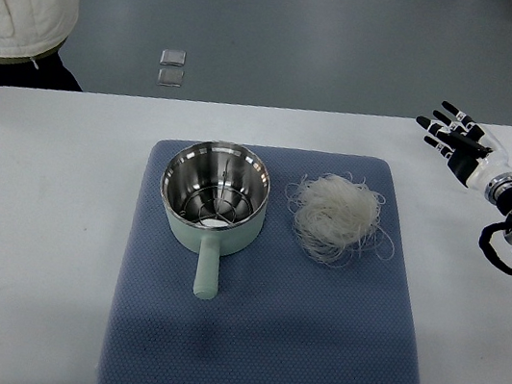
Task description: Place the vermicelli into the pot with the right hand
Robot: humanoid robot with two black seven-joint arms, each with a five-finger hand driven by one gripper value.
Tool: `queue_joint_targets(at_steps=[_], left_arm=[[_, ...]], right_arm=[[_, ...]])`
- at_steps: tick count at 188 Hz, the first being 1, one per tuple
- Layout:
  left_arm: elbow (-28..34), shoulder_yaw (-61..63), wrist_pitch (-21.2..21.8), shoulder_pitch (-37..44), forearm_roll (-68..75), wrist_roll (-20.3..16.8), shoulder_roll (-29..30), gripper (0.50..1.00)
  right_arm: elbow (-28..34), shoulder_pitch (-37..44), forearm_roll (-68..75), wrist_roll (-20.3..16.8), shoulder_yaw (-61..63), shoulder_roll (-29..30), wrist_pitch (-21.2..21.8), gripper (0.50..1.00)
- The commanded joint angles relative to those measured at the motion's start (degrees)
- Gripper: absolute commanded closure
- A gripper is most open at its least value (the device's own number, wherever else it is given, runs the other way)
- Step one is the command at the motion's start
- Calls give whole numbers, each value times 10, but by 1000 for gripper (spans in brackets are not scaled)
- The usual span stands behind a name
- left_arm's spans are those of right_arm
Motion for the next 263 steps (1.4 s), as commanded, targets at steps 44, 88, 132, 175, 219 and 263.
queue_joint_targets(at_steps=[44,88,132,175,219,263], left_arm=[[0,-4,0,0,-1,-1,0,500],[0,-6,0,0,-1,-1,0,500],[0,-7,0,0,-2,-1,0,500],[1,-7,0,0,-1,-1,0,500],[1,-6,0,0,-2,-1,0,500],[1,-6,0,0,-1,-1,0,500]], right_arm=[[0,1,0,0,0,-1,-1,572],[0,3,0,0,0,-3,2,572],[-1,1,0,-1,-1,-7,29,572],[-1,1,-2,0,-2,-6,30,572],[-1,2,-5,0,-4,-6,29,572],[-1,3,-5,0,-4,-7,29,572]])
